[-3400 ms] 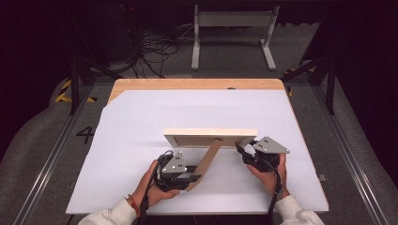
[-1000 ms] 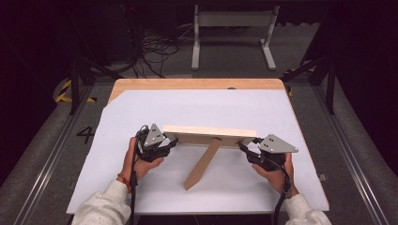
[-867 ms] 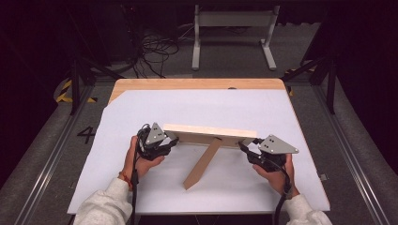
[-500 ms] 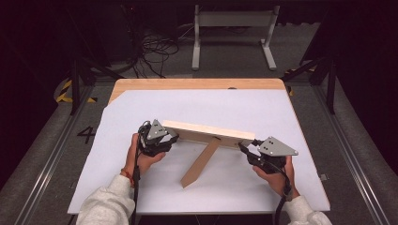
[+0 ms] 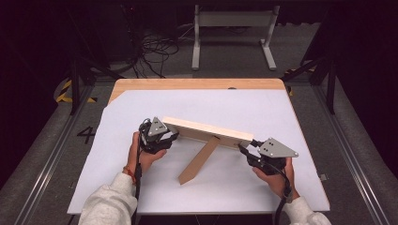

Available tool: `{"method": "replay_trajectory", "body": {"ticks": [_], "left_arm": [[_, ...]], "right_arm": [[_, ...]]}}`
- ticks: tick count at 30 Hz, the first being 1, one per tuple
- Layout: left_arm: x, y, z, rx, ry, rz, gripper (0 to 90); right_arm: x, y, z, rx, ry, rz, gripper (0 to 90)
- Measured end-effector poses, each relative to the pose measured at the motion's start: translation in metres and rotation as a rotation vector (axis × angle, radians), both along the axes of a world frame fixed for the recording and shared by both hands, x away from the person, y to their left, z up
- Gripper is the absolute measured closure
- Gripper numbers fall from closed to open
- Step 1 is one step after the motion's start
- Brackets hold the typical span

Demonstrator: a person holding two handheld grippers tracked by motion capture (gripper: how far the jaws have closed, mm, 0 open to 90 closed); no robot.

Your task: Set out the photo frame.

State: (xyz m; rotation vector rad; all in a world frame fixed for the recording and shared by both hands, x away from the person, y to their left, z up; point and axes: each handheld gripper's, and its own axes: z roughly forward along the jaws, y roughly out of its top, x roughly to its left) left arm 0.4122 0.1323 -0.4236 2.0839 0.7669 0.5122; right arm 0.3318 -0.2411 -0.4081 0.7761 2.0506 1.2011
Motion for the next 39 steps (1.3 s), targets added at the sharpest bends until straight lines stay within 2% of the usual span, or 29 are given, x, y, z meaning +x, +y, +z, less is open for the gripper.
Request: {"method": "replay_trajectory", "body": {"ticks": [6, 10, 12, 15, 18, 22, 32, 34, 39], "left_arm": [[-0.018, 0.011, 0.005, 0.004, 0.011, -0.005, 66.2], [-0.03, 0.007, 0.006, 0.023, 0.006, -0.064, 78.1], [-0.033, 0.001, 0.01, 0.02, -0.013, -0.077, 79.1], [-0.032, -0.008, 0.015, -0.008, -0.029, -0.084, 79.4], [-0.028, -0.017, 0.017, -0.009, -0.042, -0.086, 79.1], [-0.023, -0.022, 0.017, -0.021, -0.033, -0.077, 79.0], [-0.011, -0.026, 0.016, -0.033, -0.02, -0.058, 79.2], [-0.008, -0.027, 0.015, -0.048, -0.01, -0.057, 79.2], [-0.004, -0.031, 0.016, -0.035, 0.0, -0.066, 79.5]], "right_arm": [[-0.007, -0.004, 0.007, 0.009, -0.023, 0.001, 60.9], [-0.009, -0.004, 0.01, 0.012, -0.038, 0.009, 63.3], [-0.009, -0.004, 0.01, 0.008, -0.036, 0.009, 63.5], [-0.009, -0.004, 0.01, 0.01, -0.034, 0.012, 63.6], [-0.009, -0.004, 0.01, 0.002, -0.037, 0.013, 63.7], [-0.01, -0.005, 0.009, 0.002, -0.037, 0.004, 65.0], [-0.014, -0.004, 0.007, -0.007, -0.028, 0.026, 68.5], [-0.015, -0.003, 0.007, -0.011, -0.027, 0.035, 68.8], [-0.018, 0.001, 0.006, -0.02, -0.029, 0.05, 69.6]]}}
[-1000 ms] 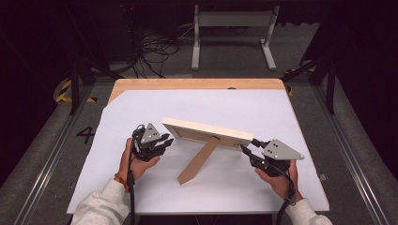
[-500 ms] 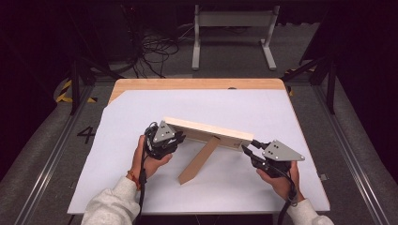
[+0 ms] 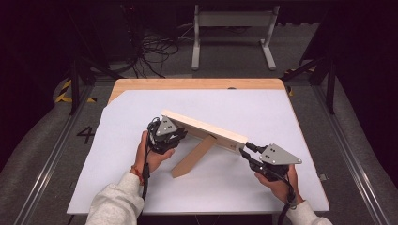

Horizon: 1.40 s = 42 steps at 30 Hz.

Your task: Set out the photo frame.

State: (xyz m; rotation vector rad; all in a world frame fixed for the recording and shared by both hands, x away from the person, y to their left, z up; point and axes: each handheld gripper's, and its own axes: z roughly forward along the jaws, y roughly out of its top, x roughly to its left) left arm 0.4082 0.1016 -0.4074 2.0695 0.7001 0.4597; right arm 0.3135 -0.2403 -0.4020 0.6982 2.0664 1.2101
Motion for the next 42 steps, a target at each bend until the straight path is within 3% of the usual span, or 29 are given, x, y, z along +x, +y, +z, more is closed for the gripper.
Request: {"method": "replay_trajectory", "body": {"ticks": [10, 22, 28, 34, 42], "left_arm": [[0.01, -0.004, 0.002, 0.02, 0.003, -0.008, 80.3], [0.016, -0.011, 0.003, 0.045, 0.003, -0.022, 81.0], [0.022, -0.015, 0.007, 0.035, 0.017, -0.031, 81.4], [0.023, -0.018, 0.011, 0.054, -0.003, -0.044, 81.3], [0.021, -0.02, 0.013, 0.047, -0.005, -0.046, 81.6]], "right_arm": [[-0.007, 0.012, -0.001, -0.041, 0.004, 0.046, 70.5], [-0.01, 0.024, -0.003, -0.079, -0.004, 0.056, 70.7], [-0.013, 0.032, -0.005, -0.079, -0.004, 0.075, 71.0], [-0.015, 0.039, -0.005, -0.091, -0.009, 0.078, 70.9], [-0.017, 0.043, -0.006, -0.089, -0.011, 0.076, 70.4]]}}
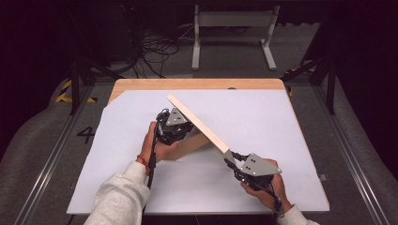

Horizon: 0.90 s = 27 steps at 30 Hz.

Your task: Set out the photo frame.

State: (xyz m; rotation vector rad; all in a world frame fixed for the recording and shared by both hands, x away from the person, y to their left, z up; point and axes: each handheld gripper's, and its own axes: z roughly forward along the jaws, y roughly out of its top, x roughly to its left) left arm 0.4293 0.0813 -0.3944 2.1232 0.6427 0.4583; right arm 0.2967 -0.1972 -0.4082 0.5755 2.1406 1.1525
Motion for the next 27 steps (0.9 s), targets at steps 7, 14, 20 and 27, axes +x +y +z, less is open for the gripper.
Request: {"method": "replay_trajectory", "body": {"ticks": [7, 14, 20, 27], "left_arm": [[-0.002, -0.003, 0.004, 0.007, -0.003, -0.011, 85.6], [-0.004, 0.002, 0.015, -0.02, -0.021, -0.015, 89.6], [-0.005, 0.005, 0.024, -0.037, -0.035, 0.002, 88.9], [-0.003, -0.002, 0.026, -0.036, -0.033, -0.008, 89.0]], "right_arm": [[-0.003, 0.004, 0.0, -0.015, -0.007, 0.014, 71.2], [-0.002, 0.005, 0.0, -0.001, 0.003, 0.015, 71.2], [-0.002, 0.006, -0.001, 0.005, 0.014, 0.017, 70.4], [-0.004, 0.01, 0.0, 0.001, 0.022, 0.036, 69.7]]}}
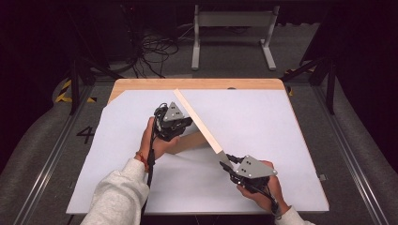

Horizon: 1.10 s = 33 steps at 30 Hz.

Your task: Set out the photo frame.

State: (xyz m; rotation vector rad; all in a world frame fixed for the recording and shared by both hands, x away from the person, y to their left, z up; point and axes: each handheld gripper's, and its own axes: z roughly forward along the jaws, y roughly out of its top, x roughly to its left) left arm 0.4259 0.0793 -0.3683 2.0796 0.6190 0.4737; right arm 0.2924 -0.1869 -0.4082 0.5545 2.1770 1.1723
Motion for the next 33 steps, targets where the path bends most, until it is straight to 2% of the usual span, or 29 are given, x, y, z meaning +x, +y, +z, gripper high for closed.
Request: {"method": "replay_trajectory", "body": {"ticks": [12, 15, 20, 23, 27, 28, 31, 33], "left_arm": [[0.007, -0.008, 0.0, -0.003, 0.01, 0.008, 89.1], [0.008, -0.01, -0.002, -0.005, 0.018, 0.008, 89.2], [0.01, -0.012, -0.003, -0.008, 0.024, 0.008, 89.2], [0.01, -0.014, -0.004, -0.011, 0.028, 0.013, 88.6], [0.002, -0.009, -0.002, -0.014, 0.017, 0.004, 85.2], [-0.007, -0.005, 0.0, -0.017, 0.0, -0.003, 85.2], [-0.027, 0.007, 0.002, -0.044, -0.014, -0.026, 82.5], [-0.043, 0.013, 0.001, -0.045, -0.034, -0.049, 81.6]], "right_arm": [[-0.001, 0.01, 0.0, 0.02, 0.028, 0.002, 70.0], [-0.003, 0.016, -0.001, 0.007, 0.019, 0.005, 70.4], [-0.002, 0.017, -0.001, 0.022, 0.031, 0.011, 70.3], [-0.001, 0.018, -0.003, 0.016, 0.038, 0.021, 65.1], [-0.002, 0.011, -0.006, 0.012, 0.067, 0.046, 64.8], [-0.003, 0.007, -0.008, 0.017, 0.07, 0.052, 65.1], [-0.004, -0.007, -0.013, 0.021, 0.106, 0.066, 73.8], [-0.004, -0.011, -0.017, 0.005, 0.116, 0.054, 73.7]]}}
